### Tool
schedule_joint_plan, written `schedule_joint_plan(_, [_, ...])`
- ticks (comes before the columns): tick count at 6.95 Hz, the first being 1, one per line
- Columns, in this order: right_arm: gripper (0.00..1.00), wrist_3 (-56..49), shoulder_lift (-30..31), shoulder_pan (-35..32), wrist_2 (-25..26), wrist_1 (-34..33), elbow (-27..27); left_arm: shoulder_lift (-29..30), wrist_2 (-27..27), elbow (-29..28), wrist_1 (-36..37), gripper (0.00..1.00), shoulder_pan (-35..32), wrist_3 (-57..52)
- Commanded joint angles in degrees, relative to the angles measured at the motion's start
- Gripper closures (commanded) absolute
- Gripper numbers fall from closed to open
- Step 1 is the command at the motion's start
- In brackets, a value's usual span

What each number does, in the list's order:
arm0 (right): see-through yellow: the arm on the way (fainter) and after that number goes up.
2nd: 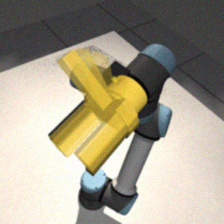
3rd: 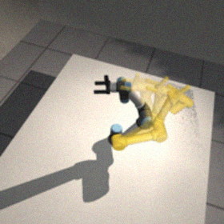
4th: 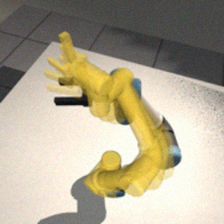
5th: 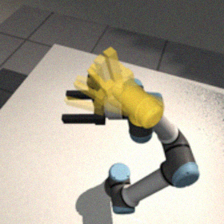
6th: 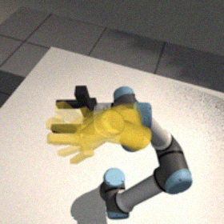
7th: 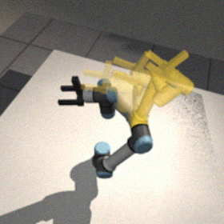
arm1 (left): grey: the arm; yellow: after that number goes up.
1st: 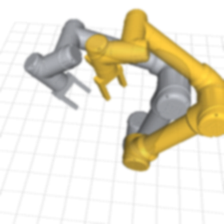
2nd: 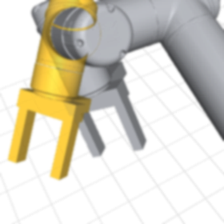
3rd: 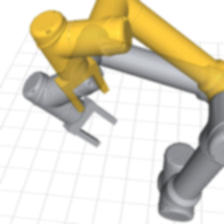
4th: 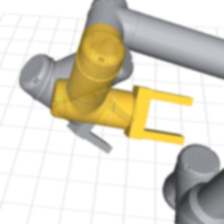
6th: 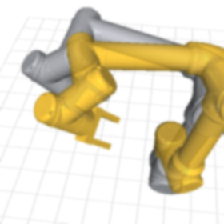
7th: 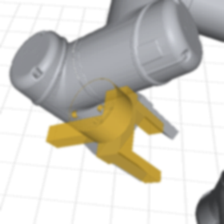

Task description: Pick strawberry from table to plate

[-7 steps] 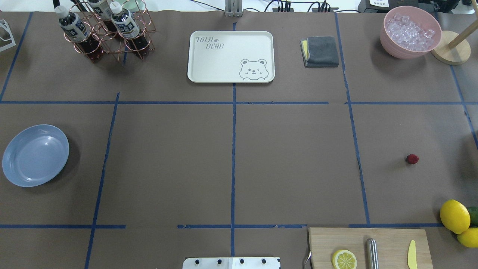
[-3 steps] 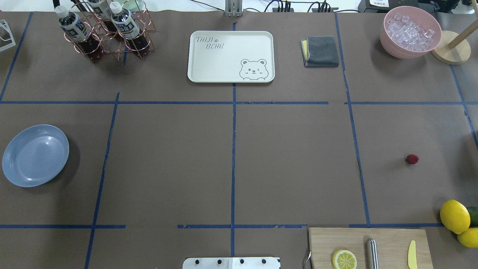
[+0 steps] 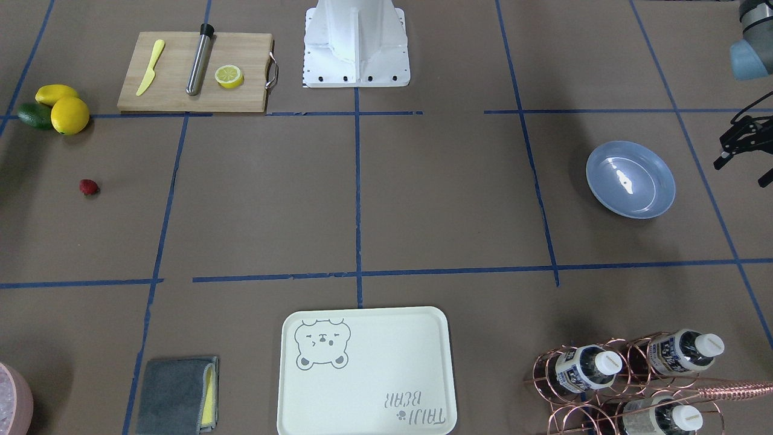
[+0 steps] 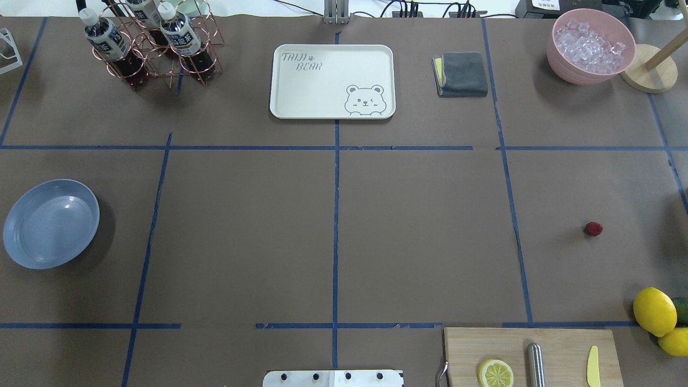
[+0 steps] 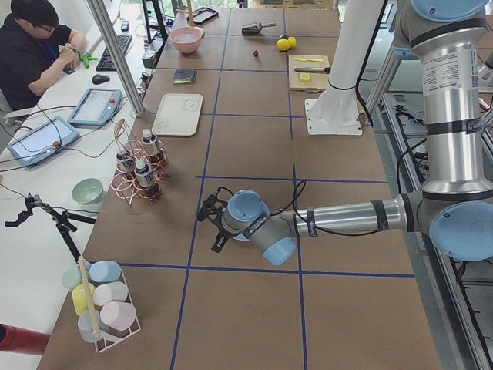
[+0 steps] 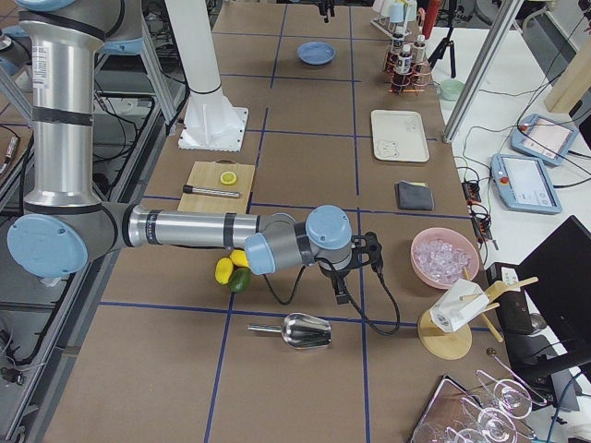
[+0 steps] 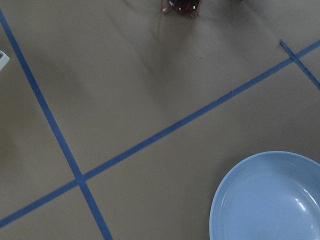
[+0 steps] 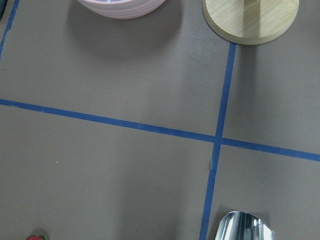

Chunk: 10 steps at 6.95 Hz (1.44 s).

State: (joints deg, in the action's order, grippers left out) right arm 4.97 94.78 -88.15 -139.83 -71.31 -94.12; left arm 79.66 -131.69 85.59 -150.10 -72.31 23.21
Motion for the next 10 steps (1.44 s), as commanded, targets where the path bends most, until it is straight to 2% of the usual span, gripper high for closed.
schedule_joint_plan(1, [0.00,0.04,0.49,0.00,0.09,0.65,0.07,-0.56,3.18,-3.24,-7.66,0.33,6.10,13.93])
schedule_joint_plan(7, [0.00,-0.14,1.81,0.00,0.09,0.65,0.07,-0.47,6.18,-4.29,-8.54,0.34,12.35,15.11])
schedule_joint_plan(9, [0.00,-0.14,2.16,0.00,0.00,0.65,-0.19,-0.47,8.99,-4.73,-8.89,0.34,14.82,15.11])
schedule_joint_plan(10, [0.00,-0.14,2.16,0.00,0.09,0.65,-0.19,-0.47,9.00,-4.91,-8.89,0.38,15.00,15.02])
